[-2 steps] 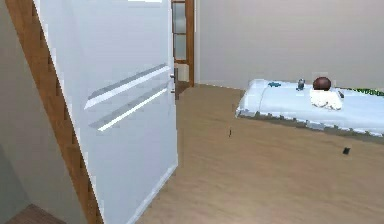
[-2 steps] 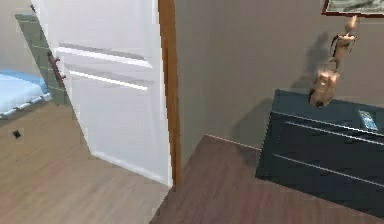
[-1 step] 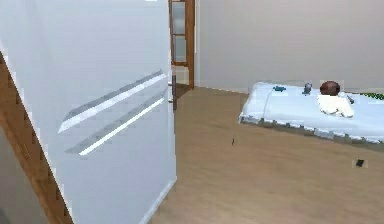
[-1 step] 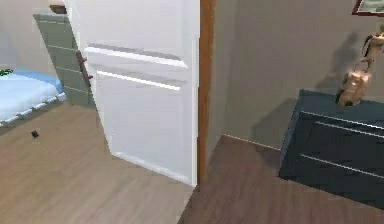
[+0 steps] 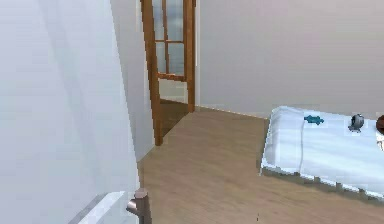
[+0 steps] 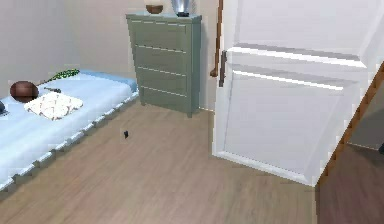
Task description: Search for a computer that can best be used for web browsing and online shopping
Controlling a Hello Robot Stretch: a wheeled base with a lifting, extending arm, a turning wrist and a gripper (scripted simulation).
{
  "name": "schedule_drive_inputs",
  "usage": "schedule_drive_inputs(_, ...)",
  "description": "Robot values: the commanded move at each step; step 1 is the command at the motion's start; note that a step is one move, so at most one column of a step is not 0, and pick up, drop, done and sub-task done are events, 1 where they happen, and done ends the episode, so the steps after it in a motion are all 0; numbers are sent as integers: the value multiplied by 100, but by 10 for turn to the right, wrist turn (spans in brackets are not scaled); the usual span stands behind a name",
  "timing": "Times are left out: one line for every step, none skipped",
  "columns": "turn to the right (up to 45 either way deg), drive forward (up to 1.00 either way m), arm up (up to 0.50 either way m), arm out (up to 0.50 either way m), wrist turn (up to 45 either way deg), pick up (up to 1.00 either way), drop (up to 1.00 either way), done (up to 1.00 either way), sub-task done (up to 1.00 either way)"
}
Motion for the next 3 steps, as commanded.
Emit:
schedule_drive_inputs(60,0,0,0,0,0,0,0,0)
schedule_drive_inputs(0,60,0,0,0,0,0,0,0)
schedule_drive_inputs(30,0,0,0,0,0,0,0,0)
